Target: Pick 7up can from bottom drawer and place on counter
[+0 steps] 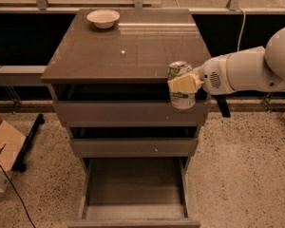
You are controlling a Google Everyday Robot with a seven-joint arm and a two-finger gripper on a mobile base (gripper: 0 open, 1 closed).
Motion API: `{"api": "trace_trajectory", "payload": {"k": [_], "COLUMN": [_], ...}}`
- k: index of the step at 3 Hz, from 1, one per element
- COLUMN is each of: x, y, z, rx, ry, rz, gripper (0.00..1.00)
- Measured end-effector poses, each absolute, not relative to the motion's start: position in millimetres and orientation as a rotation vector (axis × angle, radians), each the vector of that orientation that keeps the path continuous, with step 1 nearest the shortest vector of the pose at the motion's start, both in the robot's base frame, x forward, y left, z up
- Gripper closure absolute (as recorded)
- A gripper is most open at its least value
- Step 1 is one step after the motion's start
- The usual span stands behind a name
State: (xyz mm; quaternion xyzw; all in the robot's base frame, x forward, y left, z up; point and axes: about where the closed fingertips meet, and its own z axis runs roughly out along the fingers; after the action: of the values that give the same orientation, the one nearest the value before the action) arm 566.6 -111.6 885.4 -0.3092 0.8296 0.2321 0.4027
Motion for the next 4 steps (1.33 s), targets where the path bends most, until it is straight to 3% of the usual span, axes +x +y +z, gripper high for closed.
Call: {"api": "trace_trajectory", "payload": {"k": [4], "x": [715], "y": [-128], "z": [910], "rx": [-0.679], "ry": [1.798], "rz": [0.649], "gripper": [1.0]}}
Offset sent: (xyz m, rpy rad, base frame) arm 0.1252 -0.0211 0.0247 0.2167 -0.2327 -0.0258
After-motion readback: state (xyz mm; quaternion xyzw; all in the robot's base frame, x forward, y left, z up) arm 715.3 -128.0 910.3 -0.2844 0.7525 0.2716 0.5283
